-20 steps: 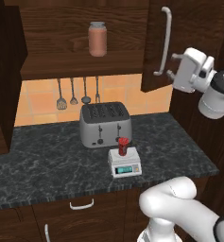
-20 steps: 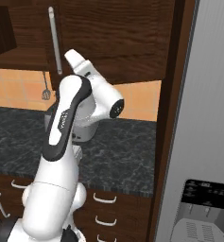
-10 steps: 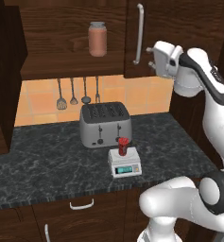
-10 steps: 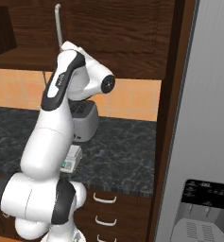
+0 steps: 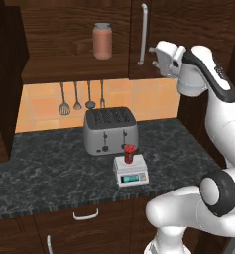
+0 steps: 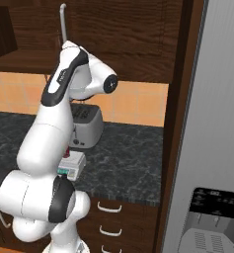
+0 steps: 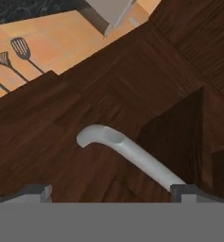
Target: Pick the yogurt and place it on the digital scale for weighing, and close the cabinet.
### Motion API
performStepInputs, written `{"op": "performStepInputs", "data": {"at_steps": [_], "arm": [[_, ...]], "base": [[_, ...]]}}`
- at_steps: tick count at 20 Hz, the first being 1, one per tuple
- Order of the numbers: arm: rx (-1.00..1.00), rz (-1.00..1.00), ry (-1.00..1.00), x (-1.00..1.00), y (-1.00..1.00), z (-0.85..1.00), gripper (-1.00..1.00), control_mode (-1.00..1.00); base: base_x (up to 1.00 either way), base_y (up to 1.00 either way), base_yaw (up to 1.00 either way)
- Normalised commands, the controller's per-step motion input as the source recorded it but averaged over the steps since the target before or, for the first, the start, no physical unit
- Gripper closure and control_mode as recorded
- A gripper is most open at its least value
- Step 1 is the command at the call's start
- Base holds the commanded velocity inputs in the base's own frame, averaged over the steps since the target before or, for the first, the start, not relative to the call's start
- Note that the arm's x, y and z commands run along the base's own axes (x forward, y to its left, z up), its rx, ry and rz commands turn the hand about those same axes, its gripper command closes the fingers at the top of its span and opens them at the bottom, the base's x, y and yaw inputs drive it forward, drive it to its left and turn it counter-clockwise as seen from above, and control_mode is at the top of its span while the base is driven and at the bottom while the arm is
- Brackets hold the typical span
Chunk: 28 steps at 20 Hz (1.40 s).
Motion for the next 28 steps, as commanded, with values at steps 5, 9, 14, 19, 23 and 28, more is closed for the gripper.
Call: {"op": "performStepInputs", "data": {"at_steps": [5, 9, 14, 19, 23, 28], "arm": [[-0.06, -0.02, -0.16, -0.68, 0.12, 0.29, -1.0, -1.0], [0.01, 0.0, -0.03, -1.0, 0.01, 0.29, -1.0, -1.0], [-0.03, 0.0, 0.0, -1.0, 0.34, 0.32, -1.0, -1.0], [0.23, 0.0, 0.0, -0.8, 0.48, 0.19, -1.0, -1.0], [0.22, 0.0, 0.08, -0.79, 0.32, 0.11, -1.0, -1.0], [0.26, -0.01, 0.15, -0.62, 0.54, 0.0, -1.0, -1.0]], "base": [[0.0, 0.0, 0.0], [0.0, 0.0, 0.0], [0.0, 0.0, 0.0], [0.0, 0.0, 0.0], [0.0, 0.0, 0.0], [0.0, 0.0, 0.0]]}}
